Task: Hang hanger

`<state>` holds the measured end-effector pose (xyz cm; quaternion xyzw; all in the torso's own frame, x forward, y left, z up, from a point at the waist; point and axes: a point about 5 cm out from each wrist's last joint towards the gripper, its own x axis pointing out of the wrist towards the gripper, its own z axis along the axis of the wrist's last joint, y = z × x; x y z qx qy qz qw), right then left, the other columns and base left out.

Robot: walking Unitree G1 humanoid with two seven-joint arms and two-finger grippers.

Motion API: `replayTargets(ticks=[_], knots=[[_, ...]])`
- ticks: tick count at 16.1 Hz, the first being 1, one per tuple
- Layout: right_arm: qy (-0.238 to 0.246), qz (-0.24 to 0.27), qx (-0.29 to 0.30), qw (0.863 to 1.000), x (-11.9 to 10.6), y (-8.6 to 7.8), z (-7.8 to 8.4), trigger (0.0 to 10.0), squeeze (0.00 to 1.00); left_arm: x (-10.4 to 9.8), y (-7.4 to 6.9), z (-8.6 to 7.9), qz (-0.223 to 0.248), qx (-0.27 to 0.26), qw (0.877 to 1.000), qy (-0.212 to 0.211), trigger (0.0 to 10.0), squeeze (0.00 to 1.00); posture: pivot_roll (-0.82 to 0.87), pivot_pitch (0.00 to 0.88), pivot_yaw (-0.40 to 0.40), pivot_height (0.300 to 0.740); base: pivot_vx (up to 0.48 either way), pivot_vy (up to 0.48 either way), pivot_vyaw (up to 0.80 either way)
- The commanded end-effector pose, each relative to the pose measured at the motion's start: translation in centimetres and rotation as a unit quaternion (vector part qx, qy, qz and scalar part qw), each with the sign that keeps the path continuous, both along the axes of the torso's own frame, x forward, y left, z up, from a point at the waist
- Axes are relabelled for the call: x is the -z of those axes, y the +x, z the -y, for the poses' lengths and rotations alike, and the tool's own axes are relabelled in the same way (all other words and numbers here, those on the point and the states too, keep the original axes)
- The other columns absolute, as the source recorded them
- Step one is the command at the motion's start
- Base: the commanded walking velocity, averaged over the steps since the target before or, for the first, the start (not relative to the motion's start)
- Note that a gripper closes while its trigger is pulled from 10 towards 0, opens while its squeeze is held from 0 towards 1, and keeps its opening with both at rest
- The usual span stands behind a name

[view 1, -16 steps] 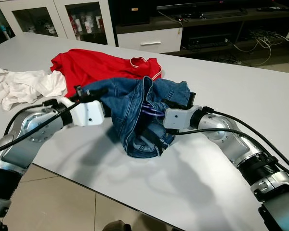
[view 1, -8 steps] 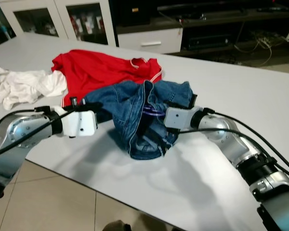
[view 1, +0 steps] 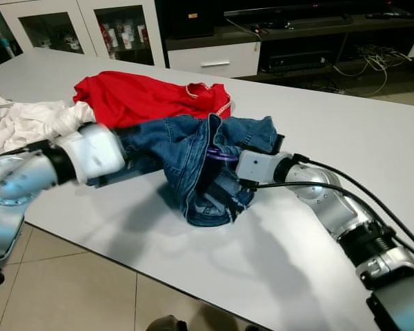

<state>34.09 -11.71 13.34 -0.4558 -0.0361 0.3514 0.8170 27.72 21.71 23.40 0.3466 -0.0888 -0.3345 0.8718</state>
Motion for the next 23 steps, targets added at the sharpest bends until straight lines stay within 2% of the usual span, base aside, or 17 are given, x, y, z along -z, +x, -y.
replayTargets(ticks=[1, 2, 3, 4, 5, 6, 8, 9, 10, 11, 13, 17, 23], knots=[[0.029, -0.007, 0.001, 1.0, -0.7, 0.0, -0.2, 0.0, 0.02, -1.1, -0.3, -0.5, 0.01, -0.012, 0.999, -0.049, 10.0, 0.0, -0.03, 0.0, 0.057, 0.74, 0.0, 0.0, 0.0], [0.067, -0.032, 0.001, 0.997, -1.0, -0.1, -0.5, 4.9, 0.0, -1.9, -0.3, -1.1, 0.02, -0.035, 0.987, -0.158, 10.0, 0.0, -0.03, 0.0, 0.054, 0.74, 0.0, 0.0, 0.0], [0.087, -0.046, 0.0, 0.995, -1.3, -0.1, -0.7, 10.0, 0.0, -2.2, -0.2, -1.6, 0.026, -0.055, 0.976, -0.21, 10.0, 0.0, -0.03, 0.0, 0.054, 0.74, 0.0, 0.0, 0.0], [0.099, -0.055, -0.002, 0.994, -1.4, -0.1, -0.8, 10.0, 0.0, -2.3, -0.1, -1.9, 0.029, -0.068, 0.967, -0.242, 10.0, 0.0, -0.03, 0.0, 0.054, 0.74, 0.0, 0.0, 0.0], [0.153, -0.085, -0.002, 0.985, -2.1, -0.1, -1.2, 10.0, 0.0, -2.2, 0.0, -2.4, 0.038, -0.1, 0.94, -0.323, 10.0, 0.0, -0.03, 0.0, 0.048, 0.74, 0.0, 0.0, 0.0], [0.178, -0.097, -0.003, 0.979, -2.5, -0.1, -1.4, 10.0, 0.0, -2.0, -0.1, -2.5, 0.042, -0.113, 0.927, -0.356, 10.0, 0.0, -0.03, 0.0, 0.048, 0.74, 0.0, 0.0, 0.0], [0.245, -0.138, 0.0, 0.96, -3.5, -0.1, -1.7, 10.0, 0.0, -0.7, -0.4, -2.0, 0.034, -0.159, 0.884, -0.437, 10.0, 0.0, -0.02, 0.0, 0.044, 0.74, 0.0, 0.0, 0.0], [0.266, -0.151, 0.004, 0.952, -3.8, 0.0, -1.6, 10.0, 0.0, 0.5, -0.7, -1.8, 0.03, -0.2, 0.859, -0.471, 10.0, 0.0, -0.02, 0.0, 0.044, 0.74, 0.0, 0.0, 0.0], [0.269, -0.153, 0.006, 0.951, -3.9, 0.1, -1.5, 10.0, 0.0, 1.0, -0.8, -1.7, 0.028, -0.215, 0.853, -0.475, 10.0, 0.0, -0.02, 0.0, 0.044, 0.74, 0.0, 0.0, 0.0], [0.27, -0.156, 0.007, 0.95, -4.1, 0.1, -1.5, 10.0, 0.0, 1.7, -1.1, -1.4, 0.024, -0.233, 0.848, -0.476, 10.0, 0.0, -0.02, 0.0, 0.044, 0.74, 0.0, 0.0, 0.0], [0.268, -0.162, 0.007, 0.95, -4.4, 0.1, -1.3, 10.0, 0.0, 3.2, -1.9, 0.7, 0.014, -0.246, 0.847, -0.471, 10.0, 0.0, -0.01, 0.0, 0.041, 0.74, 0.0, 0.0, 0.0], [0.266, -0.166, -0.001, 0.95, -4.7, -0.1, -1.7, 10.0, 0.0, 3.0, -1.9, 2.0, 0.025, -0.242, 0.85, -0.467, 10.0, 0.0, -0.01, 0.0, 0.039, 0.74, 0.0, 0.0, 0.51], [0.268, -0.165, 0.0, 0.949, -5.0, -0.1, -1.9, 10.0, 0.0, 3.2, -1.9, 4.3, 0.03, -0.216, 0.874, -0.435, 10.0, 0.0, -0.01, 0.0, 0.041, 0.74, 0.0, 0.0, 0.77]])
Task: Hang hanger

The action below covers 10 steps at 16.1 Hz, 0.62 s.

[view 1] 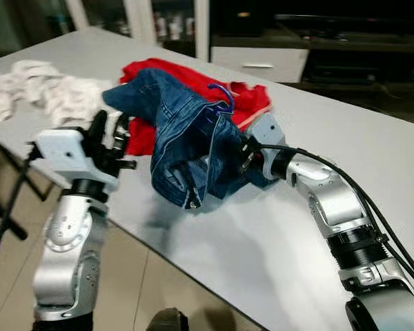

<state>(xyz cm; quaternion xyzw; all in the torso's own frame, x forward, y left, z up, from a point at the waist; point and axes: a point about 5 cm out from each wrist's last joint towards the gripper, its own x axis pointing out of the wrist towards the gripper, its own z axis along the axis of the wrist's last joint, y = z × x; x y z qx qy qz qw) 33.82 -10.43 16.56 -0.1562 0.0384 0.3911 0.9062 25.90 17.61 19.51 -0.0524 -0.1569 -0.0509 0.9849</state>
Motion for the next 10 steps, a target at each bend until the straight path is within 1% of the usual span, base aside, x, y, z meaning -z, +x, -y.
replayTargets(ticks=[1, 3, 7, 10], knots=[[0.014, 0.028, -0.014, 0.999, -1.85, 0.12, -0.6, 10.0, 0.0, -0.7, -0.13, 0.38, 0.019, 0.006, 1.0, 0.01, 10.0, 0.0, -0.01, 0.0, 0.041, 0.74, 0.0, 0.0, 0.77], [0.022, 0.027, -0.008, 0.999, -2.01, 0.21, -0.44, 10.0, 0.0, -0.6, -0.16, 0.63, 0.021, 0.01, 1.0, 0.016, 10.0, 0.0, -0.01, 0.0, 0.041, 0.74, 0.0, 0.0, 0.77], [0.033, 0.02, -0.006, 0.999, -2.06, 0.23, -0.47, 10.0, 0.0, -0.64, 0.04, 0.57, 0.026, 0.006, 0.999, 0.02, 10.0, 0.0, -0.01, 0.0, 0.044, 0.74, 0.0, 0.0, 0.77], [0.03, 0.019, 0.001, 0.999, -1.96, 0.35, -0.32, 10.0, 0.0, -0.57, -0.01, 0.79, 0.027, 0.011, 0.999, 0.023, 10.0, 0.0, -0.01, 0.0, 0.044, 0.74, 0.0, 0.0, 0.77]])
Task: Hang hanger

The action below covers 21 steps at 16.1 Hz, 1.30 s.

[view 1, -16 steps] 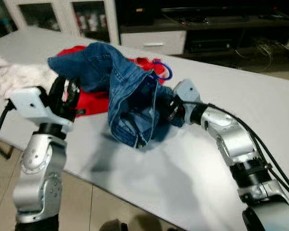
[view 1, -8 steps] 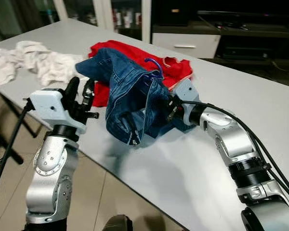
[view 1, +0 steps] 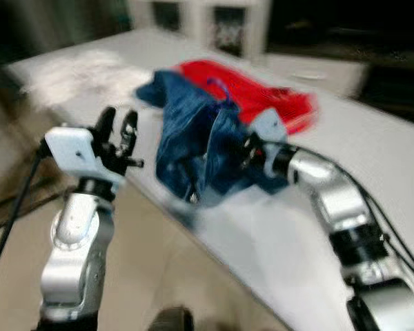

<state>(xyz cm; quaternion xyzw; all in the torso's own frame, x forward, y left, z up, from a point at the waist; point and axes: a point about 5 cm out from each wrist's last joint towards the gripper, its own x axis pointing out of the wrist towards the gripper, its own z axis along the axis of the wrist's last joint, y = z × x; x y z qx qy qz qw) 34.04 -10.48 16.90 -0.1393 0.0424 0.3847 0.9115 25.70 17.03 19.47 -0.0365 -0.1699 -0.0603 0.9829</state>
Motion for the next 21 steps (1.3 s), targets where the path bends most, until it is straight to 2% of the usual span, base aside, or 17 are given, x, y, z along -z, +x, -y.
replayTargets(ticks=[1, 7, 10, 14, 21], knots=[[0.015, 0.028, -0.007, 0.999, -1.6, 0.1, -0.4, 10.0, 0.0, -0.6, 0.2, 0.2, 0.014, 0.006, 1.0, 0.007, 10.0, 0.0, -0.01, 0.0, 0.044, 0.74, 0.0, 0.0, 0.77], [0.015, 0.031, 0.006, 0.999, -1.6, 0.3, -0.2, 10.0, 0.0, -0.8, 0.4, 0.4, 0.022, 0.011, 1.0, 0.011, 10.0, 0.0, -0.01, 0.0, 0.047, 0.74, 0.0, 0.0, 0.78], [0.019, 0.027, 0.051, 0.998, -1.3, 1.0, 0.2, 10.0, 0.0, -0.9, 0.3, 0.6, 0.023, 0.012, 1.0, 0.012, 10.0, 0.0, -0.01, 0.0, 0.047, 0.74, 0.0, 0.0, 0.74], [0.028, 0.029, 0.126, 0.991, -1.5, 2.2, 1.0, 10.0, 0.0, -1.1, 0.3, 0.8, 0.027, 0.013, 0.999, 0.015, 10.0, 0.0, 0.0, 0.0, 0.044, 0.74, 0.0, 0.0, 0.0], [0.041, 0.029, 0.131, 0.99, -0.9, 1.9, -0.1, 10.0, 0.0, -1.2, 0.2, 1.2, 0.031, 0.017, 0.999, 0.028, 10.0, 0.0, 0.0, 0.0, 0.045, 0.74, 0.0, 0.0, 0.0]])
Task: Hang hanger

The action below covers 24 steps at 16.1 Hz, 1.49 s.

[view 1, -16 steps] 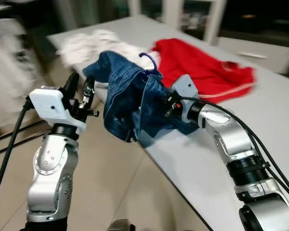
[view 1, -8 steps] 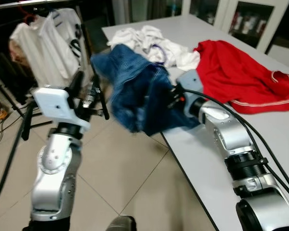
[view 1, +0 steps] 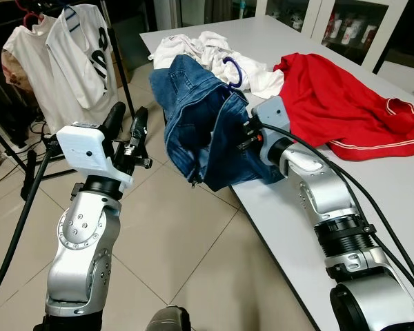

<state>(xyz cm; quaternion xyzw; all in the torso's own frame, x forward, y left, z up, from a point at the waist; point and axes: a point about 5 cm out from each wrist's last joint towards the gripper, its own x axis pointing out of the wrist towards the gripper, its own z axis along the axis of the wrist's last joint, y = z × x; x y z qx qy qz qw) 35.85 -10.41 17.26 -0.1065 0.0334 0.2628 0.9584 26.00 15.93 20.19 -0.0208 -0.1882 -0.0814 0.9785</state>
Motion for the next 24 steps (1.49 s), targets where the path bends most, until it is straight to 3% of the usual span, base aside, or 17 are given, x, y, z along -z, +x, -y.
replayTargets(ticks=[1, 15, 18, 24], knots=[[0.004, 0.015, 0.002, 1.0, -0.55, 0.12, -0.04, 10.0, 0.0, -0.43, -0.15, 0.13, 0.011, -0.001, 1.0, 0.01, 10.0, 0.0, 0.0, 0.0, 0.045, 0.74, 0.0, 0.0, 0.0], [0.004, 0.015, 0.002, 1.0, -0.55, 0.12, -0.04, 10.0, 0.0, -0.43, -0.15, 0.13, 0.011, -0.001, 1.0, 0.01, 10.0, 0.0, 0.0, 0.0, 0.045, 0.74, 0.0, 0.0, 0.0], [-0.003, 0.029, 0.022, 0.999, 0.07, -0.12, -0.93, 10.0, 0.0, -0.46, 0.04, 0.49, 0.015, 0.004, 1.0, 0.018, 10.0, 0.0, 0.0, 0.0, 0.048, 0.74, 0.0, 0.0, 0.8], [-0.004, 0.035, 0.023, 0.999, -0.09, -0.12, -1.0, 10.0, 0.0, -0.48, 0.04, 0.51, 0.017, 0.005, 1.0, 0.019, 10.0, 0.0, 0.0, 0.0, 0.05, 0.74, 0.0, 0.0, 0.8]])
